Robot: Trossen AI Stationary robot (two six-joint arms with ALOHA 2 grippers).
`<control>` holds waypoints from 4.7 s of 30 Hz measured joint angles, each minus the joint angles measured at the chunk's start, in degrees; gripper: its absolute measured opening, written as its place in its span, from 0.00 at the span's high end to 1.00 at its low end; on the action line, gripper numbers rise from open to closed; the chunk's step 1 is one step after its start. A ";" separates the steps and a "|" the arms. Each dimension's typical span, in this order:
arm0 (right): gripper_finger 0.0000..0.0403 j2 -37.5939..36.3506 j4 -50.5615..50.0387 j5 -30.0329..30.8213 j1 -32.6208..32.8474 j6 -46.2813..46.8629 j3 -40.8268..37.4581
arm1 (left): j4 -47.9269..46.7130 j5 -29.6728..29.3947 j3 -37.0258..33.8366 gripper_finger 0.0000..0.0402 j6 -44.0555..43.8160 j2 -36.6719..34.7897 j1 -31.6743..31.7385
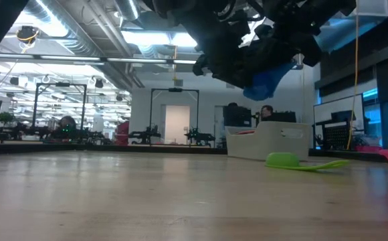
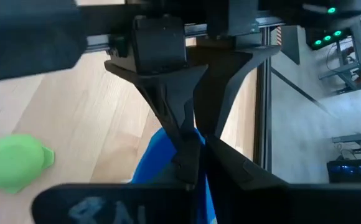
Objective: Nest measuring cups in basket
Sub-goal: Stack the blue measuring cup on top of the orange measuring cup into the gray gray bin
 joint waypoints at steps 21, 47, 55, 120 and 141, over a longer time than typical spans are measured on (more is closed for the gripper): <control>0.94 -0.04 -0.56 -0.03 0.04 -0.50 -0.04 | -0.05 -0.39 -0.11 0.99 -0.03 0.04 -0.08; 0.52 0.04 9.16 5.43 -0.11 0.72 -0.17 | -0.57 -12.15 -0.02 0.99 -2.55 -0.17 3.23; 0.51 -0.49 10.54 23.43 -0.04 13.83 -0.11 | 0.71 -20.17 0.02 0.99 -3.55 -0.15 6.77; 0.62 -17.59 43.64 18.42 -2.64 40.17 -24.94 | 24.11 -6.09 -0.09 0.99 1.45 -0.61 2.37; 0.63 -17.67 44.62 18.02 -2.75 39.69 -24.94 | 22.10 -7.73 0.12 0.95 1.49 -0.69 2.41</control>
